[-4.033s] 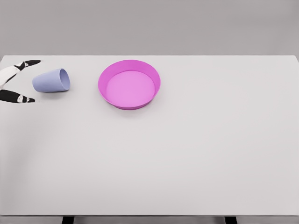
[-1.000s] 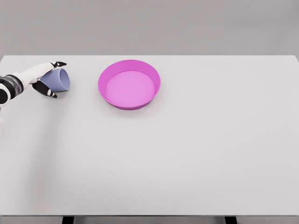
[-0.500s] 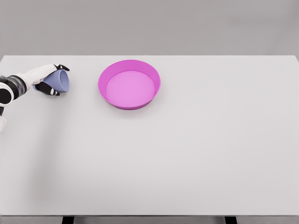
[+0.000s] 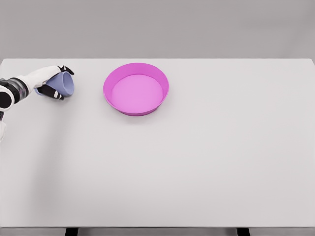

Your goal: Flip the cup with left arm and place it on the plate

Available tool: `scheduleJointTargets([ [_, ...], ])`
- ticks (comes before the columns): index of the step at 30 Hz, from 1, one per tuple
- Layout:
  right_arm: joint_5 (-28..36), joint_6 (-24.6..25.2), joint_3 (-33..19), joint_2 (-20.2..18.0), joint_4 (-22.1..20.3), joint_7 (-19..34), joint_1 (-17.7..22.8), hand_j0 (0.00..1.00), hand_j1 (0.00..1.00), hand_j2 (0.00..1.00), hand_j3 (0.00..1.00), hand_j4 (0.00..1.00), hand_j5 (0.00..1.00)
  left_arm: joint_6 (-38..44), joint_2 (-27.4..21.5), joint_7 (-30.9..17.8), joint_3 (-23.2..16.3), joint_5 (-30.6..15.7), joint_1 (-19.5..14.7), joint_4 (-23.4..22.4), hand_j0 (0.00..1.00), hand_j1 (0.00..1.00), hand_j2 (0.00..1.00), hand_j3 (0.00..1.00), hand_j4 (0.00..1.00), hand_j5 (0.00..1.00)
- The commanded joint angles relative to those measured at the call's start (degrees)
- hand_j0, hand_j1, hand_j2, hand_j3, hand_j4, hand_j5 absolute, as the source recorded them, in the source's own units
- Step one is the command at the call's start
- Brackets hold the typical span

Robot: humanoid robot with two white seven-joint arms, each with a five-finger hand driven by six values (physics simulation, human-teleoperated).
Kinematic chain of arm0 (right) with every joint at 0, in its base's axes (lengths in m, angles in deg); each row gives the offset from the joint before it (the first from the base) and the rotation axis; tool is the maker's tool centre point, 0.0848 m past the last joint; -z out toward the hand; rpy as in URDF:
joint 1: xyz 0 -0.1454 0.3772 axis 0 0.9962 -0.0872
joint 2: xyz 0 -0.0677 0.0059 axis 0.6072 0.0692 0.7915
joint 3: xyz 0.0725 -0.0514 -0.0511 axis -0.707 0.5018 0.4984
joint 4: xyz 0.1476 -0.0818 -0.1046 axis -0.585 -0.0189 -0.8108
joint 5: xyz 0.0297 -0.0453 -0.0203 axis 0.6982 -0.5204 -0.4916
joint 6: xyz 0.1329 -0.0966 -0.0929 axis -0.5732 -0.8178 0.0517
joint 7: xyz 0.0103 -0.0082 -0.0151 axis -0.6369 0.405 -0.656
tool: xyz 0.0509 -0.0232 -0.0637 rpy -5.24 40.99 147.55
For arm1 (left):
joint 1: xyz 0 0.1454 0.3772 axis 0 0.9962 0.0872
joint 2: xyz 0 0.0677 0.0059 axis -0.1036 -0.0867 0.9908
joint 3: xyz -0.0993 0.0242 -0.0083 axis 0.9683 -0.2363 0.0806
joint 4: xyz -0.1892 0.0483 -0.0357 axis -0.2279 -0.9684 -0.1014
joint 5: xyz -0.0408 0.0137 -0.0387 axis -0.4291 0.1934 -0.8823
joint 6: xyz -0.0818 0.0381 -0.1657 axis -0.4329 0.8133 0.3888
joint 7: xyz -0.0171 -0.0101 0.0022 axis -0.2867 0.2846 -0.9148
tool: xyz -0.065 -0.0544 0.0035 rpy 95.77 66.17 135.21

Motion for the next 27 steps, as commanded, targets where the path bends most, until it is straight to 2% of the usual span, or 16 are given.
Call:
scheduleJointTargets([
  [1,0.0,0.0,0.0,0.0,0.0,0.1,0.0,1.0,1.0,1.0,1.0,1.0,1.0,0.0,0.0,0.0,0.3,-0.5,0.1,0.2,0.66,0.66,0.66,0.66,0.66,0.66],
  [7,0.0,0.0,0.0,0.0,0.0,0.0,0.0,1.0,1.0,1.0,1.0,1.0,1.0,-0.6,0.1,0.0,0.6,-0.7,0.0,0.5,0.66,0.66,0.66,0.66,0.66,0.66],
  [11,0.0,0.0,0.0,0.0,0.0,0.1,0.0,1.0,1.0,1.0,1.0,1.0,1.0,-4.8,-0.4,-0.2,0.6,-8.6,0.1,0.5,0.68,0.68,0.68,0.68,0.68,0.68],
  [18,0.0,0.0,0.0,0.0,0.0,0.1,0.0,1.0,1.0,1.0,1.0,1.0,1.0,-6.7,-0.1,-1.2,0.7,-13.2,0.1,0.5,0.68,0.68,0.68,0.68,0.68,0.68],
  [27,0.0,0.0,0.0,0.0,0.0,0.0,0.0,1.0,1.0,1.0,1.0,1.0,1.0,-12.4,0.1,-1.3,0.4,-26.4,0.1,0.6,0.68,0.68,0.68,0.68,0.68,0.68],
])
